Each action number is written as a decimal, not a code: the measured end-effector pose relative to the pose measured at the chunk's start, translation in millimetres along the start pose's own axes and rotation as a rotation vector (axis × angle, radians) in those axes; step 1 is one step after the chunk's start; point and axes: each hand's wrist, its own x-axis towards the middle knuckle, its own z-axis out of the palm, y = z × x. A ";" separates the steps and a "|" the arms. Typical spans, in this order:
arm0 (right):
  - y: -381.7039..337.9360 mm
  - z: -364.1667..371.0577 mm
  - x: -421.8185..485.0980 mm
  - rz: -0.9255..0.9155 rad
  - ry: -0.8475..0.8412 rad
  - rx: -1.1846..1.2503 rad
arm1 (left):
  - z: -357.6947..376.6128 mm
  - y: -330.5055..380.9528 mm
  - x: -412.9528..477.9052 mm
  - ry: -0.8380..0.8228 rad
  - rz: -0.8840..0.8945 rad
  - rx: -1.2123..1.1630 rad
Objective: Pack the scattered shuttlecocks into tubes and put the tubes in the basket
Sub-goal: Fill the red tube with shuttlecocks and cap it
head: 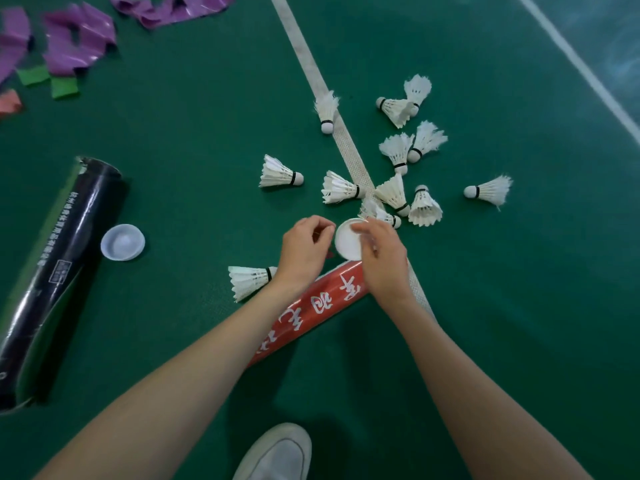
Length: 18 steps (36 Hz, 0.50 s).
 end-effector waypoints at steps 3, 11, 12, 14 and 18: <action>17.1 -15.7 0.2 0.111 0.144 -0.008 | 13.7 -7.5 -9.4 -0.190 0.020 0.257; 55.0 -25.5 -10.1 0.331 0.006 -0.088 | 38.0 -30.0 -27.8 -0.483 0.056 0.856; 52.7 -27.2 -11.1 0.322 0.000 -0.086 | 35.9 -28.2 -25.8 -0.480 0.042 0.827; 50.8 -28.9 -11.4 0.281 0.025 -0.022 | 29.9 -23.3 -23.5 -0.461 0.042 0.760; 33.8 -38.8 -7.0 0.232 0.224 0.163 | 14.7 -10.1 -28.6 -0.367 0.112 0.675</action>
